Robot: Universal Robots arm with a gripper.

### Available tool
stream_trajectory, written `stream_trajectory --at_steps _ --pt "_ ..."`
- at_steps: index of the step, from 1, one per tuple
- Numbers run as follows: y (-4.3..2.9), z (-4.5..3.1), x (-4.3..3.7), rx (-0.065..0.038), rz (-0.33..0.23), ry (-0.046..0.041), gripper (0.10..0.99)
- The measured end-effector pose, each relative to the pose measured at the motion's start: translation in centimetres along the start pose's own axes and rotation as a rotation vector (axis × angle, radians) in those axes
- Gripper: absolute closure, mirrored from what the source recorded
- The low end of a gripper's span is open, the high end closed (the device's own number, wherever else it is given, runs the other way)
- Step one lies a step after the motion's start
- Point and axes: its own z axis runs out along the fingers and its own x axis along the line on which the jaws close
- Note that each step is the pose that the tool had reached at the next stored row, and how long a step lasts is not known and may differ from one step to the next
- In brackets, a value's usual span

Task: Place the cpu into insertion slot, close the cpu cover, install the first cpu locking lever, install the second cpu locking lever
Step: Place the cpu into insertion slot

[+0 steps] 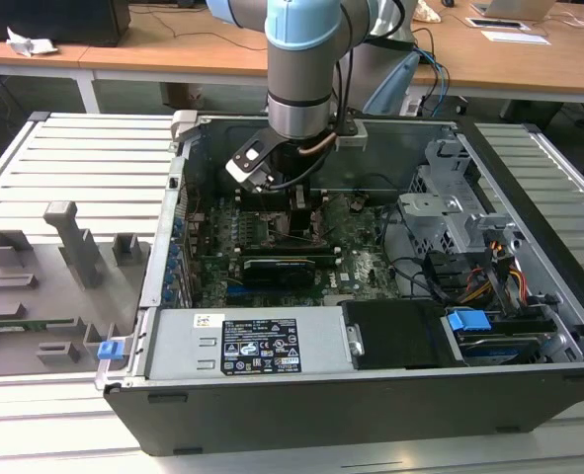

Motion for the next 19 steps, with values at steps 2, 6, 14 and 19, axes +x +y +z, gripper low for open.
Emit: stream_trajectory --at_steps 2,6,14,19 --pt "0.0 0.09 0.02 0.0 0.0 0.0002 0.545" --pt "-0.01 0.22 0.02 0.0 0.0 -0.0002 0.545" --pt "0.0 0.23 0.03 0.0 0.0 0.0 0.471" --pt "0.01 0.04 0.03 0.0 0.0 0.0005 0.471"
